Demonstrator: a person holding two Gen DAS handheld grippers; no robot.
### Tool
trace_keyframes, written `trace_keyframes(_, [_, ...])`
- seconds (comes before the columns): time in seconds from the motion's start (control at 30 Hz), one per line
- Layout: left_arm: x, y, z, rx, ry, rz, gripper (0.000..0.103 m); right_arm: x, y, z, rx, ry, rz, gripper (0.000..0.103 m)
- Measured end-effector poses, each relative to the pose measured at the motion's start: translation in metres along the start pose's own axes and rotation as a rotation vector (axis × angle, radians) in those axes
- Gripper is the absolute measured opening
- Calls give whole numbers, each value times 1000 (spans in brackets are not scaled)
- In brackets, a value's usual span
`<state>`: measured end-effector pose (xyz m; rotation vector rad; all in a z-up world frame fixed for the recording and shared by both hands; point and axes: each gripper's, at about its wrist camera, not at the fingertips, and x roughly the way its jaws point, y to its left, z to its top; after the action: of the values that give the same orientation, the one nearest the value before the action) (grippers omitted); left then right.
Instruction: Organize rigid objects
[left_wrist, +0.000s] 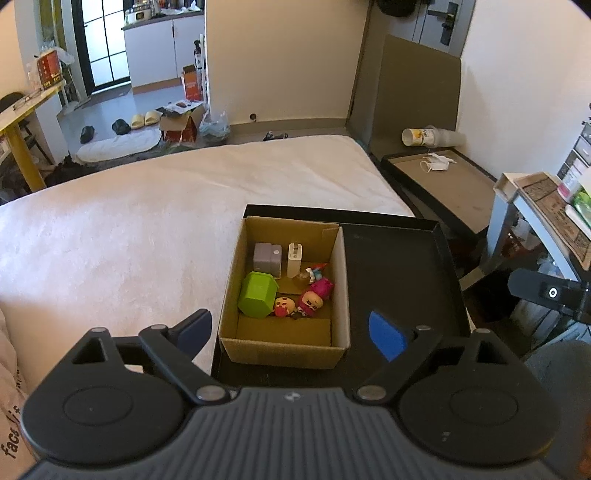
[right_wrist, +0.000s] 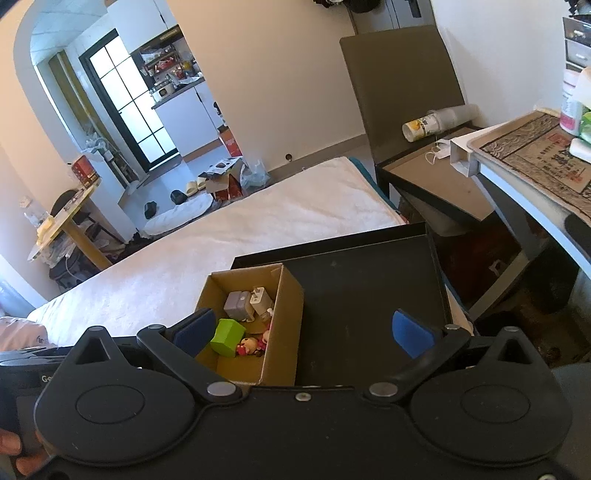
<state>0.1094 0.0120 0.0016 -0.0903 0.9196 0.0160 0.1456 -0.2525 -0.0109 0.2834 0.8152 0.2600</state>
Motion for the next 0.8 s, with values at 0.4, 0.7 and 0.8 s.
trace_keyframes(0.4, [-46,-10,-24,42,-79,18,97,-37,14,-19,-40,-28,-57,103])
trace_keyframes(0.7, [-80,-15,-47,53,-125,24,98,-66,19,-34,-52,-69,-45,103])
trace_keyframes(0.8, [-88,-16,-55,60,-135,27,98,-71,21,-40,-62,-77,-51,103])
